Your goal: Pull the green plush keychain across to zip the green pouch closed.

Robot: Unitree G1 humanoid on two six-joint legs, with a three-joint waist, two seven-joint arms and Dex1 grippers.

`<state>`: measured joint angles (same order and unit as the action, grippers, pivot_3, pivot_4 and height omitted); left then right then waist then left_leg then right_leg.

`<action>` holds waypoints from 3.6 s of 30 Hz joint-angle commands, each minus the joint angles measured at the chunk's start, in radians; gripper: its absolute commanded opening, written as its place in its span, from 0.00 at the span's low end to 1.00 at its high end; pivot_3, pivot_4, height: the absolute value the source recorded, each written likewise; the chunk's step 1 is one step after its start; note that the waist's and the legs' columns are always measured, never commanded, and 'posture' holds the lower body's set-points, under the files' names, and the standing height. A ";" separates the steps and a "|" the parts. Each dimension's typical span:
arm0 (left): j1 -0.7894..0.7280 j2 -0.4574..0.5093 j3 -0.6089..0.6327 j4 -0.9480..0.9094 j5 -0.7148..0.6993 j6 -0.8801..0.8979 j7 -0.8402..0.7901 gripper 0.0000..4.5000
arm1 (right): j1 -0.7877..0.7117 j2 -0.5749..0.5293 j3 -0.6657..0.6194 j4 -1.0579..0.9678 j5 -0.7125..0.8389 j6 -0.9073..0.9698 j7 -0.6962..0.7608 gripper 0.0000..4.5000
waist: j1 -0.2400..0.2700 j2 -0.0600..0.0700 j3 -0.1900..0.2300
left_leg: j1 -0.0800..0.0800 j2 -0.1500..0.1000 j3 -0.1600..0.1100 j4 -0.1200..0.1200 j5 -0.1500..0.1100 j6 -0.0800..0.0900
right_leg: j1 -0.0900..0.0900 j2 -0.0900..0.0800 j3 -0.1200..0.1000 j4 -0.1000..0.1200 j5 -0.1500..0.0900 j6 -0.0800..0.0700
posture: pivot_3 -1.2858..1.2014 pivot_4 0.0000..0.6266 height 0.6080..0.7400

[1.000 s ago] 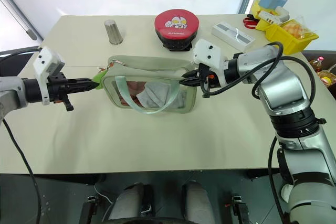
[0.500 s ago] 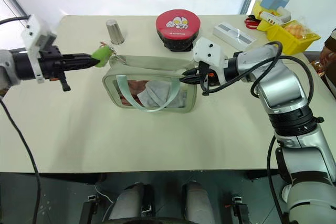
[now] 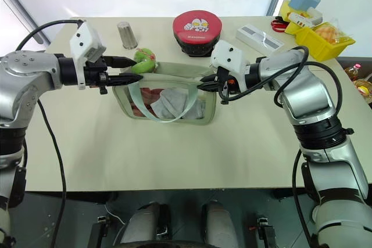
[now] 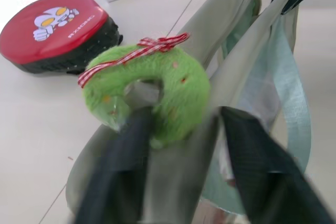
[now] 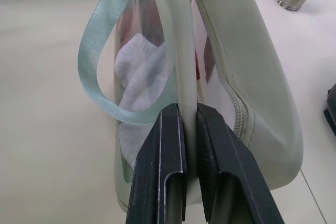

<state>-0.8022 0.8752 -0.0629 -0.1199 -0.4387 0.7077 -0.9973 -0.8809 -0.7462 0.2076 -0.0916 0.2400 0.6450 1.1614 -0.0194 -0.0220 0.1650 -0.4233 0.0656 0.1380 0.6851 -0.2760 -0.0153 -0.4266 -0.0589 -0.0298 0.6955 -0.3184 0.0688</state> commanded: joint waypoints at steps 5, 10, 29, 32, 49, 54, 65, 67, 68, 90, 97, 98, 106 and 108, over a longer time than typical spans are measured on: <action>0.012 0.169 0.082 -0.035 -0.017 0.007 -0.121 0.98 | -0.010 0.005 -0.001 -0.001 -0.001 -0.027 0.006 0.06 | -0.003 0.000 0.000 | 0.000 0.000 0.000 0.000 0.000 0.000 | 0.000 0.000 0.000 0.000 0.000 0.000 | 0.52 0.24 1.00; 0.111 0.202 0.122 0.000 0.010 -0.029 -0.106 0.98 | -0.026 0.014 0.003 0.017 -0.004 -0.039 0.009 0.06 | 0.002 0.000 0.000 | 0.001 0.000 0.000 0.000 0.000 0.000 | 0.001 0.000 0.000 0.000 0.000 0.000 | 0.52 0.24 1.00; 0.187 0.070 0.114 0.025 0.028 -0.090 -0.037 0.01 | -0.020 0.017 -0.008 -0.040 0.020 0.018 -0.002 0.06 | 0.002 0.000 0.000 | 0.000 0.000 0.000 0.000 0.000 0.000 | 0.000 0.000 0.000 0.000 0.000 0.000 | 0.52 0.24 1.00; 0.182 0.061 0.111 0.025 0.032 -0.084 -0.027 0.01 | -0.021 0.019 -0.012 -0.048 0.028 0.031 -0.002 0.06 | 0.003 0.000 0.000 | 0.000 0.000 0.000 0.000 0.000 0.000 | 0.000 0.000 0.000 0.000 0.000 0.000 | 0.52 0.24 1.00; 0.171 0.057 0.101 0.000 0.036 -0.061 -0.019 0.00 | -0.404 0.167 -0.111 0.429 0.151 0.091 0.038 0.81 | -0.002 0.000 0.000 | 0.001 0.000 0.000 0.000 0.000 0.000 | 0.000 0.000 0.000 0.000 0.000 0.000 | 0.52 0.24 1.00; 0.174 0.053 0.103 -0.016 0.035 -0.055 -0.013 0.00 | -0.534 0.397 -0.076 0.757 0.026 -0.082 -0.115 0.81 | -0.001 0.000 0.000 | 0.001 0.001 0.001 -0.001 0.000 0.000 | 0.000 0.000 0.000 0.001 0.000 0.000 | 0.52 0.24 1.00; 0.229 0.070 0.144 -0.061 0.023 -0.036 0.003 0.00 | -0.612 0.507 -0.034 1.050 -0.097 -0.183 -0.094 0.81 | -0.003 0.000 0.000 | -0.003 -0.001 0.000 0.000 -0.001 0.001 | -0.002 -0.003 -0.001 0.001 0.000 0.000 | 0.52 0.24 1.00; 0.234 0.068 0.149 -0.065 0.024 -0.033 0.011 0.00 | -0.612 0.509 -0.042 1.053 -0.101 -0.178 -0.085 0.81 | -0.007 0.000 0.000 | -0.002 -0.001 0.000 0.000 -0.001 0.001 | -0.002 -0.002 -0.001 0.001 0.000 0.000 | 0.52 0.24 1.00; 0.235 0.068 0.151 -0.066 0.024 -0.032 0.012 0.00 | -0.611 0.509 -0.046 1.055 -0.103 -0.177 -0.081 0.81 | -0.009 0.000 0.000 | -0.002 -0.001 0.000 0.000 -0.001 0.001 | -0.002 -0.002 -0.001 0.001 0.000 0.000 | 0.52 0.24 1.00; 0.228 0.058 0.134 -0.037 0.037 -0.054 0.013 0.00 | -0.470 0.245 -0.160 0.585 -0.084 0.088 -0.167 0.01 | -0.018 0.000 0.000 | -0.003 -0.001 -0.001 0.000 -0.001 0.001 | -0.002 -0.003 -0.001 0.002 0.000 0.000 | 0.52 0.24 1.00; 0.238 0.045 0.129 -0.052 0.031 -0.034 0.023 0.00 | -0.331 0.089 -0.191 0.311 -0.104 0.191 -0.281 0.01 | -0.019 0.000 0.000 | -0.002 -0.001 -0.001 0.000 -0.001 0.001 | -0.001 -0.003 0.000 0.001 0.000 0.000 | 0.52 0.24 1.00; 0.236 0.040 0.126 -0.051 0.031 -0.033 0.025 0.00 | -0.310 0.065 -0.193 0.278 -0.108 0.198 -0.295 0.01 | -0.018 0.000 0.000 | -0.002 -0.001 -0.001 0.000 -0.001 0.001 | -0.001 -0.003 0.000 0.001 0.000 0.000 | 0.52 0.24 1.00; 0.219 0.010 0.106 -0.057 0.030 -0.024 0.032 0.00 | -0.100 -0.004 -0.229 0.112 -0.106 0.273 -0.417 0.01 | 0.000 0.000 0.000 | -0.002 -0.001 -0.001 0.000 -0.001 0.001 | -0.001 -0.003 0.000 0.000 0.000 0.000 | 0.52 0.24 1.00; 0.218 0.006 0.104 -0.058 0.031 -0.023 0.033 0.00 | -0.023 0.013 -0.226 0.093 -0.103 0.270 -0.444 0.01 | 0.004 0.000 0.000 | -0.002 -0.001 -0.001 0.000 -0.001 0.001 | 0.000 -0.003 0.000 0.000 0.000 0.000 | 0.52 0.24 1.00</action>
<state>-0.5830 0.8770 0.0476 -0.1642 -0.4062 0.6775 -0.9615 -0.9210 -0.7295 0.0107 0.0324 0.1459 0.9173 0.7499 -0.0158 -0.0224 0.1650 -0.4249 0.0644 0.1375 0.6852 -0.2765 -0.0144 -0.4268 -0.0616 -0.0301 0.6954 -0.3184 0.0688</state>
